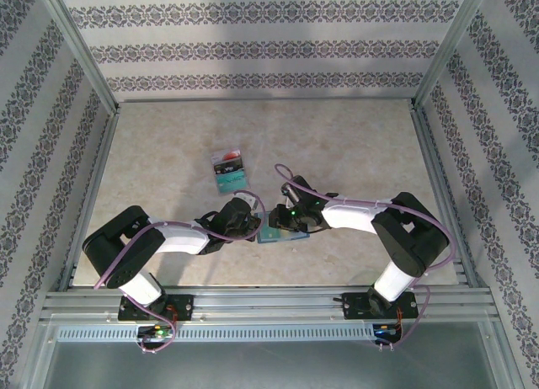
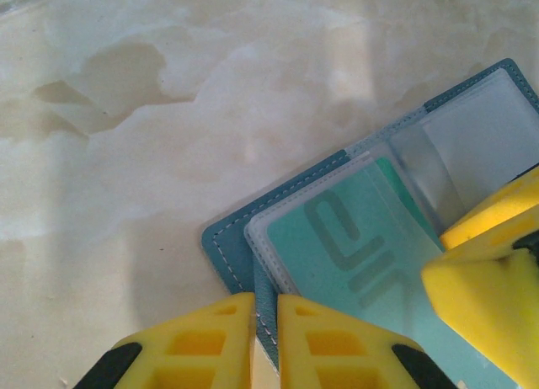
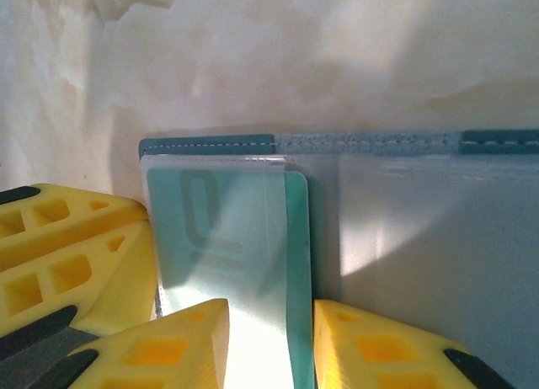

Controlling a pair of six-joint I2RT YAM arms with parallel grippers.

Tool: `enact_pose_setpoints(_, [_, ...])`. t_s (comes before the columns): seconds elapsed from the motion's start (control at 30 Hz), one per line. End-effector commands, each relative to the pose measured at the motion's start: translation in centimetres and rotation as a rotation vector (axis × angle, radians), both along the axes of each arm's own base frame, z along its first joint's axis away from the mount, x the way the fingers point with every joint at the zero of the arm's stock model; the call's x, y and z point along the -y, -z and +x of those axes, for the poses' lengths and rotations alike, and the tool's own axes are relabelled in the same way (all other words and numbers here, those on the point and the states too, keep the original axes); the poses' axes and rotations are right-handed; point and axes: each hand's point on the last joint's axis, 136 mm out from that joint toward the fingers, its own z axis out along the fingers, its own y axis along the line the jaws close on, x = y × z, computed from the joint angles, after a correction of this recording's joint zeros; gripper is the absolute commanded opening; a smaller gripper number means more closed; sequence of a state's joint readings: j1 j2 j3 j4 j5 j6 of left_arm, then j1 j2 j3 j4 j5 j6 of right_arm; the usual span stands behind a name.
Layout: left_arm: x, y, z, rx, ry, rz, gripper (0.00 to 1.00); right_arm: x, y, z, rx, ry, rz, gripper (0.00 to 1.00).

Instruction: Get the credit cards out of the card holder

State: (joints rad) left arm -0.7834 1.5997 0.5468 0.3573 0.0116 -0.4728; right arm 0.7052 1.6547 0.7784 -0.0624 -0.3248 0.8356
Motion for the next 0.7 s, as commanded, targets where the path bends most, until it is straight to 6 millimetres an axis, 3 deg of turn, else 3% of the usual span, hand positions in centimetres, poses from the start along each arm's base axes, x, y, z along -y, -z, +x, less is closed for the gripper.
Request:
enact_pose_setpoints(0.0, [-0.2,0.1,-0.2,-0.018,0.003,0.018,0.14,-1.2,-1.3,0.1,0.018,-0.011,0.111,0.31])
enact_pose_setpoints(0.13, [-0.7,0.4,-0.4,-0.024,0.009,0.06,0.14,-1.9,-3.3,0.5,0.054,-0.02,0.211,0.3])
enact_pose_setpoints(0.4, [-1.5,0.5,-0.4,-0.019,0.012,0.113,0.14,-2.4,-5.2,0.8,0.075,-0.015,0.356,0.3])
enact_pose_setpoints(0.67, [-1.0,0.3,-0.3,-0.023,0.02,0.095,0.14,-2.9,-4.7,0.9,0.056,-0.023,0.388,0.29])
